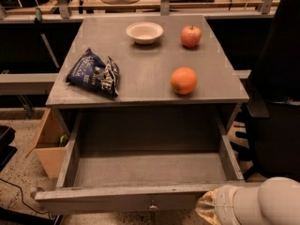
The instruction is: Close top drawer
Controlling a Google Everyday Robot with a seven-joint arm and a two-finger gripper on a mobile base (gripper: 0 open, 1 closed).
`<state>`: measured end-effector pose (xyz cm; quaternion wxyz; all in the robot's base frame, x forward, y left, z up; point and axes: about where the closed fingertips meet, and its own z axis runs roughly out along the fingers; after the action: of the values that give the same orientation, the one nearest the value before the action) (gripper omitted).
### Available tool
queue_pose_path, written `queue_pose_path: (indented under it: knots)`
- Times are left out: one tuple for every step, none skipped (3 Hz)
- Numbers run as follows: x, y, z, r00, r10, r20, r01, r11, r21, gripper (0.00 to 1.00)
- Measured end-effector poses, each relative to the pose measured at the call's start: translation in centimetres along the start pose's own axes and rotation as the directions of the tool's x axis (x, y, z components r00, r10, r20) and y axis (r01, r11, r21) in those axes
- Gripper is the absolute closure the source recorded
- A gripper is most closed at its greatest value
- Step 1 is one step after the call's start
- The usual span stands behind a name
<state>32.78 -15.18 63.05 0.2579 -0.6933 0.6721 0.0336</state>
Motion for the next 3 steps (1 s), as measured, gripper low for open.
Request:
queue_pose_path:
  knots:
    - [-0.4,-3.6,0.9,1.0,0.006,0.007,-0.007,0.9992,0.04,1.0]
    - [-0.4,-3.6,0.9,1.0,0.006,0.007,-0.006,0.9992,0.04,1.0]
    - [-0.9,-4.8,1.6,1.0,-0.013,0.021,0.012,0.9989,0.046,1.0]
